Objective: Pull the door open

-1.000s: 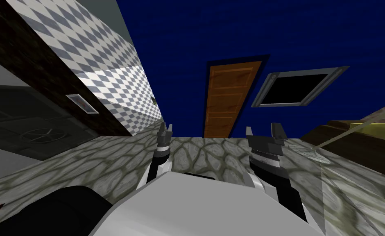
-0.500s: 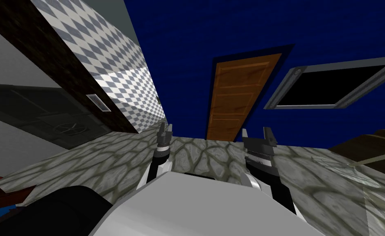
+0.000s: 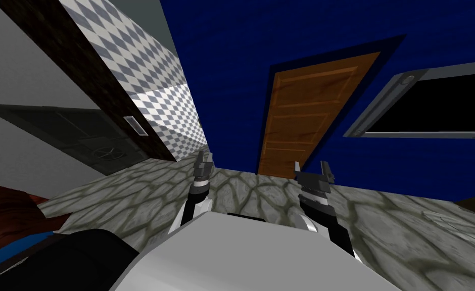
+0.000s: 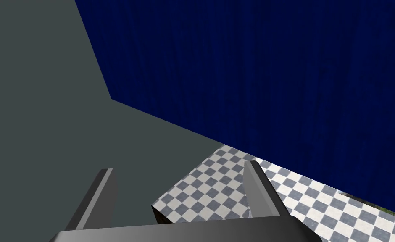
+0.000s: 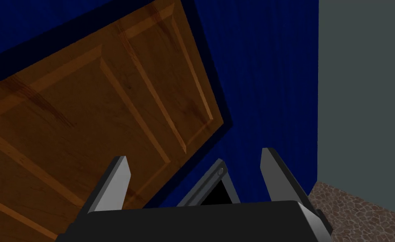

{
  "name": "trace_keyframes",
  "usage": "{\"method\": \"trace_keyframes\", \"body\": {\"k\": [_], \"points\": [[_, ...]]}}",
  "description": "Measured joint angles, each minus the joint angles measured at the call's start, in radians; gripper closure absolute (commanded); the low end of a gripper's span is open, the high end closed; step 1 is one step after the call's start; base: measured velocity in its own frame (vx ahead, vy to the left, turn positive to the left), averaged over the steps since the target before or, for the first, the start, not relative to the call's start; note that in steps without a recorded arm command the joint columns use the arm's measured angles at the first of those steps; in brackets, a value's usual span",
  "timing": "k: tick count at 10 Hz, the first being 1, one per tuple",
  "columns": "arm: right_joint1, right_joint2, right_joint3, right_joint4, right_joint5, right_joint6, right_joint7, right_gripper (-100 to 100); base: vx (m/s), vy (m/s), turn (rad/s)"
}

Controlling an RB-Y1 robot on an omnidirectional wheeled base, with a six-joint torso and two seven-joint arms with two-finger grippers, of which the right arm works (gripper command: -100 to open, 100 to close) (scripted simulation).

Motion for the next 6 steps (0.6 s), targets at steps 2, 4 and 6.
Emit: {"method": "trace_keyframes", "body": {"k": [2, 4, 6], "points": [[-0.003, -0.013, 0.015, 0.032, -0.038, -0.016, -0.027, -100, 0.090, -0.029, 0.140], [-0.005, -0.029, 0.027, 0.066, -0.080, -0.034, -0.058, -100, 0.090, -0.031, 0.129], [-0.003, -0.048, 0.039, 0.100, -0.124, -0.054, -0.093, -100, 0.083, -0.030, 0.151]]}}
